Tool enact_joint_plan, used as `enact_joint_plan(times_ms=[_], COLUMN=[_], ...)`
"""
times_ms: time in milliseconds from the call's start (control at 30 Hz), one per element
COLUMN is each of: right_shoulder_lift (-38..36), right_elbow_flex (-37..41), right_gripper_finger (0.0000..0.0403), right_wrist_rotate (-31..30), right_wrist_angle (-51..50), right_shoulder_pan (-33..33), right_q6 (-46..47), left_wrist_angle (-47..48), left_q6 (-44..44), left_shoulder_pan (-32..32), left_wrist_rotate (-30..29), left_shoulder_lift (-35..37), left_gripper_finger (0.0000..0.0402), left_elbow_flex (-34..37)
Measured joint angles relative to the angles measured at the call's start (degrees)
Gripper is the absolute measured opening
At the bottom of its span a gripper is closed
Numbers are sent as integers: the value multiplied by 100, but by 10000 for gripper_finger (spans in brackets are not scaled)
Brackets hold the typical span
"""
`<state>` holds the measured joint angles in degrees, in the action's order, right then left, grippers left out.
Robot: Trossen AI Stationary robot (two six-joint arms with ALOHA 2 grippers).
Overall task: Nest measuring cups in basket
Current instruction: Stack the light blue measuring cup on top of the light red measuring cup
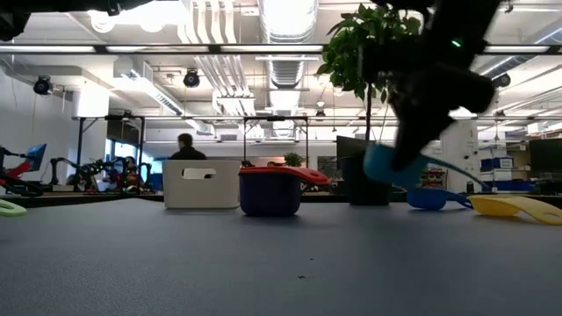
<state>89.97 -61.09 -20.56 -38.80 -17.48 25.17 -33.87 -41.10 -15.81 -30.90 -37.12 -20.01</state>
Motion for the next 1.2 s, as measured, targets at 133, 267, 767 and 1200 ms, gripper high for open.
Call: enact_joint_plan(times_ms=[133, 267, 767, 1200], right_shoulder_lift=[75, 186, 1237, 1676], right_elbow_flex=[-656, -1236, -2348, -2534], right_gripper_finger=[14, 13, 13, 13], right_wrist_rotate=[7, 297, 707, 711], right_wrist_angle=[-117, -106, 366, 385], right_shoulder_pan=[260, 570, 1001, 1025], right_q6=[-577, -1000, -1986, -2182], left_wrist_angle=[-13, -15, -85, -85], left_q6=[0, 0, 0, 0], left_shoulder_pan=[0, 0, 0, 0], left_wrist_rotate=[1, 1, 1, 1], left_shoulder_lift=[2, 4, 37, 37], left_gripper_finger=[38, 38, 38, 38], left_elbow_flex=[0, 0, 0, 0])
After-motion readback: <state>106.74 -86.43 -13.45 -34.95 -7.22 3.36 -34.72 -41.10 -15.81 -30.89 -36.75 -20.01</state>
